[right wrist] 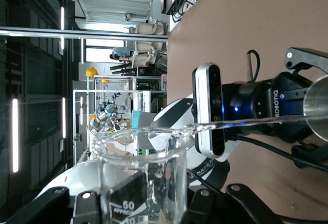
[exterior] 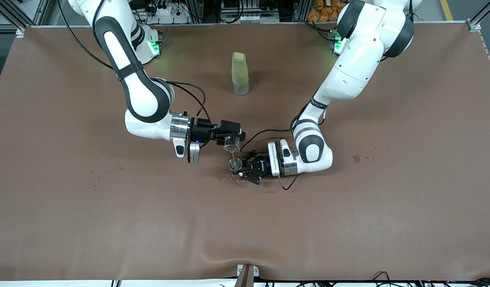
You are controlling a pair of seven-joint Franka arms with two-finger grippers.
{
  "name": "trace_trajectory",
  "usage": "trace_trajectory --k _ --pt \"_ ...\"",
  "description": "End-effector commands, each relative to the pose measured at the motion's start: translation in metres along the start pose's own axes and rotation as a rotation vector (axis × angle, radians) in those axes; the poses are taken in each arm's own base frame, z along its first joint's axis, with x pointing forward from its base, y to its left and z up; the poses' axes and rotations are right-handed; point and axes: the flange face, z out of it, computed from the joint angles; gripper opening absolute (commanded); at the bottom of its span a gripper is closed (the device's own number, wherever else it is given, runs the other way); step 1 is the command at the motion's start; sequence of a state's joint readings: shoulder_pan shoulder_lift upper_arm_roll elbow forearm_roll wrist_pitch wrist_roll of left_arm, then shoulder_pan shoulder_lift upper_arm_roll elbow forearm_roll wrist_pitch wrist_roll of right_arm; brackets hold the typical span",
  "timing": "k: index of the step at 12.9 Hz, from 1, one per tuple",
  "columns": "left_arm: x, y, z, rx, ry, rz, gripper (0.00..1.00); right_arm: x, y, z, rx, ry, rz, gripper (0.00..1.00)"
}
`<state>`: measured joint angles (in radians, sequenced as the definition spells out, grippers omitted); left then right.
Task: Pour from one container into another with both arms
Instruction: 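Tilt the beaker with the right gripper, pouring liquid into the held jigger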
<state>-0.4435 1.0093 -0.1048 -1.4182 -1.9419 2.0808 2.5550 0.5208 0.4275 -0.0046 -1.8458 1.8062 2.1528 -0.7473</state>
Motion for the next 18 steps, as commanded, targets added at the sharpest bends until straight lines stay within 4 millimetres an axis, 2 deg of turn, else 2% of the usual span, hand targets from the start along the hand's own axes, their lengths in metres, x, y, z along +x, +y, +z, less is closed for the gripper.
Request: trace_trajectory --k 1,4,11,18 --pt "0.009 0.001 -0.001 -0.012 0.005 -0.001 0.00 -0.003 -0.006 -0.005 0.011 0.021 0.077 0.00" --pt "0.008 0.001 -0.002 -0.010 0.004 -0.004 0.00 0.002 -0.012 -0.005 0.032 0.036 0.105 0.00" --pt "0.010 0.004 0.003 -0.014 0.020 -0.013 0.00 0.009 -0.014 -0.002 0.059 0.051 0.225 0.00" --pt "0.011 0.001 -0.001 -0.009 0.018 -0.024 0.00 0.018 -0.026 -0.001 0.081 0.046 0.426 0.00"
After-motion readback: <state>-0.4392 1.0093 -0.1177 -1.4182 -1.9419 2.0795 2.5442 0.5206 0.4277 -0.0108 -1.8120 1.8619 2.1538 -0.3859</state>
